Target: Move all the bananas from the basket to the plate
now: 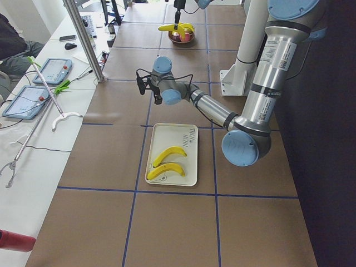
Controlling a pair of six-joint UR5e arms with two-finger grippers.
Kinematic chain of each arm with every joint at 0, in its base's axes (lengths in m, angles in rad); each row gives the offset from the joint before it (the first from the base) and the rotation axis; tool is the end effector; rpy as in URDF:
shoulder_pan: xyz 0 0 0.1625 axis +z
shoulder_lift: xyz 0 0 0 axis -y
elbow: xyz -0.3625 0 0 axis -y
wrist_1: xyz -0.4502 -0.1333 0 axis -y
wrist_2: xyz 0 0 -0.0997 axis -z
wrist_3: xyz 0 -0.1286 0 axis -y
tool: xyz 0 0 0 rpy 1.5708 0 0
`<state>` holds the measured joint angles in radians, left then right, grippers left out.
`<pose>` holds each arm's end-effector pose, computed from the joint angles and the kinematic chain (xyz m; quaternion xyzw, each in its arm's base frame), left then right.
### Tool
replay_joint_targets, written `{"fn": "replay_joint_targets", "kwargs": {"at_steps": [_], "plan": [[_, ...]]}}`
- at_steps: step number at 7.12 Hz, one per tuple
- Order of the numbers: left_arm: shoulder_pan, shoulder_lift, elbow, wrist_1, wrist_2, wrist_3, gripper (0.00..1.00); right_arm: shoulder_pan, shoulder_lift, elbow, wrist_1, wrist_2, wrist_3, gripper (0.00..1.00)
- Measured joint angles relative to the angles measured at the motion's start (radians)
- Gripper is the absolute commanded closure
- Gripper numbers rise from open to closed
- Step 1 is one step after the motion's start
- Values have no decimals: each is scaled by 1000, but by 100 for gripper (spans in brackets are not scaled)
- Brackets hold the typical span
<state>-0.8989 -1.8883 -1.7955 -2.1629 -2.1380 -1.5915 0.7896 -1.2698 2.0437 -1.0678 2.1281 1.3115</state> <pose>0.3477 -0.5403 0.2301 0.0057 0.5672 -0.2246 0.7924 -0.3499 -0.4456 0.1302 0.0957 -0.6066 0.0441 0.7880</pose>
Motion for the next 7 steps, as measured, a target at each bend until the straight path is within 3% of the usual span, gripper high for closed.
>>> {"fn": "replay_joint_targets", "kwargs": {"at_steps": [2,3,4,7], "plan": [[54,-75,-4,-60,-1,-145,1,-208,35,-95,283,-255,180,100],[72,-125,-1,-88,0,-202,1,-291,60,-117,330,-352,201,100],[94,-168,3,-99,2,-230,1,-338,95,-134,347,-396,208,100],[186,-262,30,-107,23,-239,1,-375,158,-149,356,-419,213,99]]}}
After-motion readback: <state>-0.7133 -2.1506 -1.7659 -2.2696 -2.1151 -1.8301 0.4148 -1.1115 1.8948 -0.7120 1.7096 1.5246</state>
